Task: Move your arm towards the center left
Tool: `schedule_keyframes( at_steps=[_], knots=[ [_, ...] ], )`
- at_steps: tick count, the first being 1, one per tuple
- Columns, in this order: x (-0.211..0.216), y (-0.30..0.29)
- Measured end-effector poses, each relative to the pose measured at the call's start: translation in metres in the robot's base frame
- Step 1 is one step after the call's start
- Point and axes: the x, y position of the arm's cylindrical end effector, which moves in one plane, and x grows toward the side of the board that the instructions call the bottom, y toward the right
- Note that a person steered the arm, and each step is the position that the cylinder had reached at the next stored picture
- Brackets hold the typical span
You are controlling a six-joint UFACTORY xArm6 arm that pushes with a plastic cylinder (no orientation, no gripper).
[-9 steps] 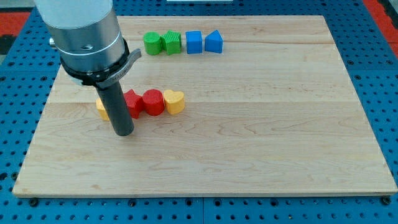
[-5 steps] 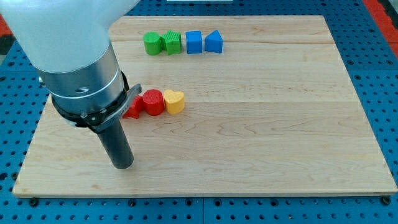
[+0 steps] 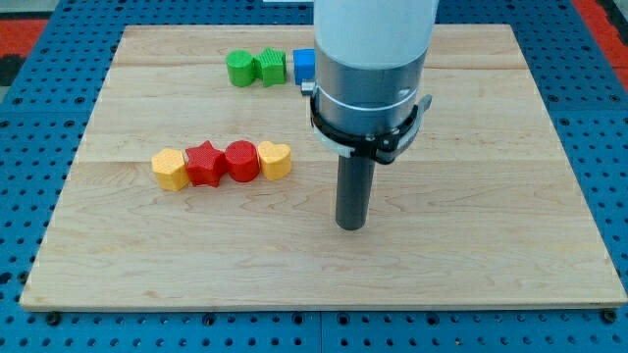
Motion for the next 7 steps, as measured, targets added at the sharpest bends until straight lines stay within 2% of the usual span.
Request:
schedule_keyframes(
  at_steps=[1, 3, 4, 5, 6, 7],
  knots=[
    [0.006, -0.07],
    [0.002, -0.269],
    [-0.016, -0.329],
    [-0.056, -0.326],
    [-0.065, -0.266],
    [-0.065, -0.157]
  ],
)
